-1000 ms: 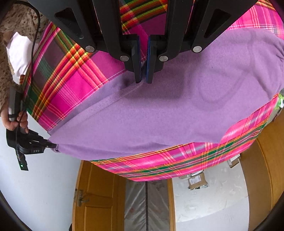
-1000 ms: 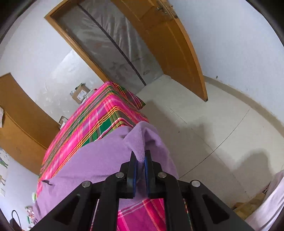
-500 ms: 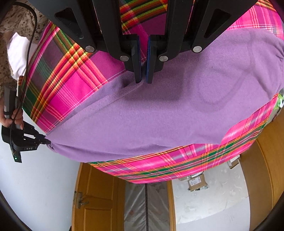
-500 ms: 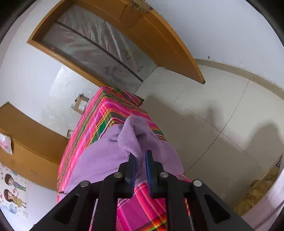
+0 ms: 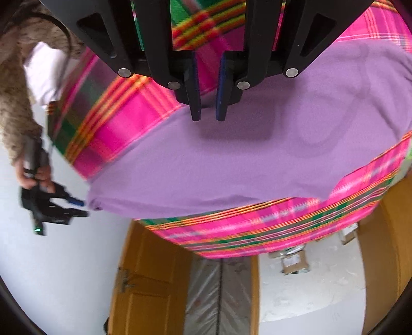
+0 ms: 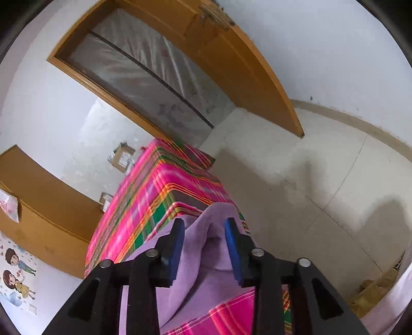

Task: Fold clothes
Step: 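Carry the held garment edge across the bed with the right gripper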

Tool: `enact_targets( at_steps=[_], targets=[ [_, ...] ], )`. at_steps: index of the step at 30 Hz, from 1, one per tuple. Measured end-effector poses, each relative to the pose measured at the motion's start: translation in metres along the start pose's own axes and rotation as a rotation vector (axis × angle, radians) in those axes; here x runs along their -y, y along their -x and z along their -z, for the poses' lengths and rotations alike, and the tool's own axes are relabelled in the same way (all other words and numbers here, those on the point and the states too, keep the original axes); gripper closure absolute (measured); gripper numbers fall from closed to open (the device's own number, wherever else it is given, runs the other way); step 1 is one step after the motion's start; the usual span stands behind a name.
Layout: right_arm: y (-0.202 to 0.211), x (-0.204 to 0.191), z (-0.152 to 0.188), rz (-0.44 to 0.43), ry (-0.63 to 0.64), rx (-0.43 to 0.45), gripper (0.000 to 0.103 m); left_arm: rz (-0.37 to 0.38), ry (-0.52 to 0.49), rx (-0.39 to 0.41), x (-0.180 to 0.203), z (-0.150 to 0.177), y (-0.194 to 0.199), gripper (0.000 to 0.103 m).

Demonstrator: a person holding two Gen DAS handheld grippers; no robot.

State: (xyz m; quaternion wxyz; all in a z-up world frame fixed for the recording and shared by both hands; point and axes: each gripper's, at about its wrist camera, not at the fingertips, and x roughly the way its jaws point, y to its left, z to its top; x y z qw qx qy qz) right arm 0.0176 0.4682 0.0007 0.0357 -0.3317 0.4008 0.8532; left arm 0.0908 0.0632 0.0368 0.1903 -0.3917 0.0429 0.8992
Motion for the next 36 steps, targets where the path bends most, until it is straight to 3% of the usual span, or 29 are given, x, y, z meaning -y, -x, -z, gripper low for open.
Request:
enact_targets(
  at_steps=[4, 9, 11, 13, 15, 20, 24, 31, 33, 36],
  targets=[
    [-0.022, -0.006, -0.011, -0.010, 0.021, -0.094, 0.068, 0.003, -0.046, 0.001, 0.012, -0.006, -0.003, 0.086],
    [-0.049, -0.014, -0.016, 0.065, 0.067, -0.200, 0.064, 0.018, -0.063, -0.019, 0.022, -0.012, -0.015, 0.086],
    [-0.056, -0.014, -0.016, 0.099, 0.072, -0.224, 0.069, 0.020, -0.064, -0.031, 0.023, -0.014, -0.021, 0.085],
    [-0.058, -0.013, -0.018, 0.095, 0.062, -0.224, 0.085, 0.018, -0.059, -0.044, 0.021, -0.017, -0.027, 0.085],
    [-0.056, -0.013, -0.020, 0.082, 0.068, -0.201, 0.090, 0.020, -0.053, -0.054, 0.020, -0.019, -0.032, 0.085],
    [-0.033, -0.020, -0.031, -0.032, 0.063, -0.067, 0.092, 0.027, -0.039, -0.062, 0.020, -0.023, -0.038, 0.085],
    [-0.023, -0.007, -0.027, -0.096, -0.002, -0.042, 0.092, 0.034, -0.028, -0.069, 0.020, -0.021, -0.041, 0.085],
    [-0.032, 0.048, 0.003, -0.061, -0.167, -0.136, 0.092, 0.041, -0.046, -0.091, 0.027, -0.019, -0.045, 0.085],
    [-0.030, 0.056, 0.004, -0.039, -0.192, -0.125, 0.098, 0.041, -0.048, -0.092, 0.028, -0.019, -0.044, 0.085],
    [-0.024, 0.068, 0.007, -0.031, -0.218, -0.110, 0.098, 0.043, -0.048, -0.091, 0.029, -0.020, -0.044, 0.085]
  ],
)
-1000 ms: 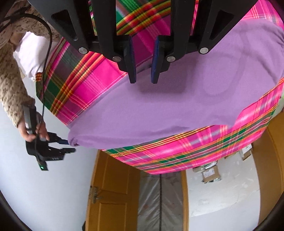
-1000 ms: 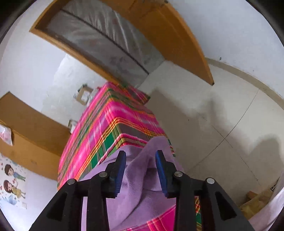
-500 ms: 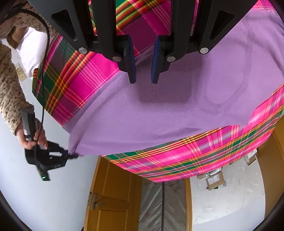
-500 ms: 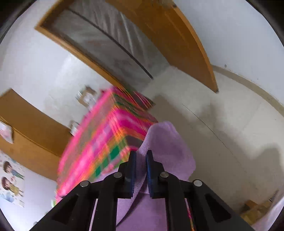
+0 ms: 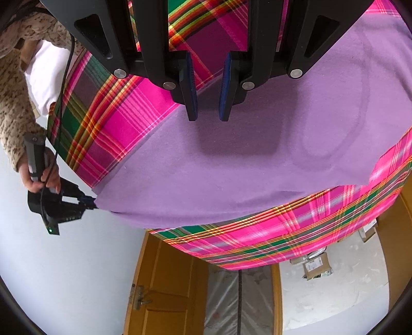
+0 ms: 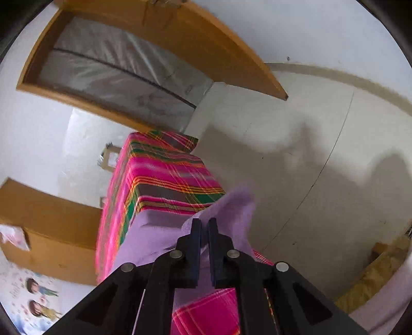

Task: Fold clothes
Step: 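Carry the held garment edge across the bed with the right gripper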

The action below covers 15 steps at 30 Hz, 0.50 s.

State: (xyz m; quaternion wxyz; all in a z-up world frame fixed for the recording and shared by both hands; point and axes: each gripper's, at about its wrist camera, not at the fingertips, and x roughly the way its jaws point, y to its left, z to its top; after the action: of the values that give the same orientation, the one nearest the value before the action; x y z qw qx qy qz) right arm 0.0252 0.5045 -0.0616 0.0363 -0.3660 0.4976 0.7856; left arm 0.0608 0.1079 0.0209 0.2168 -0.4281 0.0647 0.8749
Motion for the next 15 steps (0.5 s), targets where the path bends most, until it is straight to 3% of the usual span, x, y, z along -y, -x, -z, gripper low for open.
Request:
enact_targets(
  at_steps=[7, 12, 15],
  targets=[
    [0.014, -0.001, 0.001, -0.008, 0.048, 0.022, 0.097, 0.019, -0.040, 0.004, 0.007, -0.013, 0.000, 0.085],
    [0.022, 0.006, 0.010, -0.013, 0.008, 0.015, 0.098, 0.045, -0.064, 0.024, 0.011, -0.031, 0.002, 0.085],
    [0.016, 0.005, 0.012, 0.029, 0.026, -0.048, 0.098, 0.064, -0.071, 0.027, 0.014, -0.037, 0.001, 0.085]
  ],
)
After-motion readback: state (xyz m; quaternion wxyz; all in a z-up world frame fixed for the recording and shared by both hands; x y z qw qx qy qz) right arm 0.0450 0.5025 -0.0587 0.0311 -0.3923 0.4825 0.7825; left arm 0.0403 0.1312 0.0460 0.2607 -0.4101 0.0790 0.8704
